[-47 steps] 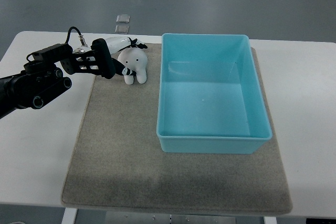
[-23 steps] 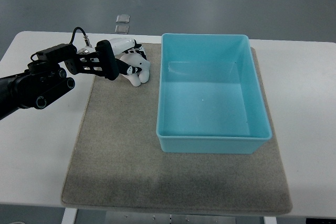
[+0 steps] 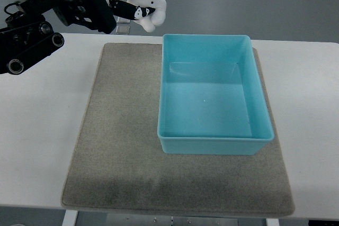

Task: Place white toy into blue box with left hand
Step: 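Lift the toy with the left hand and carry it over the blue box, then open the left hand to release the toy inside the box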

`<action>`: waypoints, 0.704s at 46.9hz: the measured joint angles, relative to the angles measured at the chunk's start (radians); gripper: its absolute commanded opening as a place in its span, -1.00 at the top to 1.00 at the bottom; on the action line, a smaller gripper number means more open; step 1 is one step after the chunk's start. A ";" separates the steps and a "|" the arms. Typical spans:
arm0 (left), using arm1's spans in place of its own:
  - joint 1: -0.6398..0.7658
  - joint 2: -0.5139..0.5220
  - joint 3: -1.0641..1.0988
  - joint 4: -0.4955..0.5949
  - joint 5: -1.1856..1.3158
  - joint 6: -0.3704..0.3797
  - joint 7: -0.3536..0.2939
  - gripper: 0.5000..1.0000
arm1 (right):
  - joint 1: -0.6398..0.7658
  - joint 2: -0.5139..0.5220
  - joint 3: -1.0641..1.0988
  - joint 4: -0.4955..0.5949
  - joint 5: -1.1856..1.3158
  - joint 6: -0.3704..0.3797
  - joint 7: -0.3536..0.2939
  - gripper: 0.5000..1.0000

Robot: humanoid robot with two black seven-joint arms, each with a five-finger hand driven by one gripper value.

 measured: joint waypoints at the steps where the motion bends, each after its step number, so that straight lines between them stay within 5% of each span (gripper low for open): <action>1: 0.000 -0.003 0.001 -0.015 0.001 0.000 0.001 1.00 | 0.000 0.000 0.000 0.000 0.000 0.000 0.000 -0.74; 21: 0.031 -0.185 0.142 -0.094 0.017 -0.032 0.000 0.92 | 0.000 0.000 0.000 0.000 0.000 0.000 0.000 -0.74; 25: 0.057 -0.221 0.154 -0.094 0.018 -0.032 0.000 0.50 | 0.000 0.000 0.000 0.000 0.000 0.000 0.000 -0.74; 33: 0.088 -0.248 0.156 -0.088 0.023 -0.030 0.000 -0.96 | 0.000 0.000 0.000 0.000 0.000 0.000 0.000 -0.74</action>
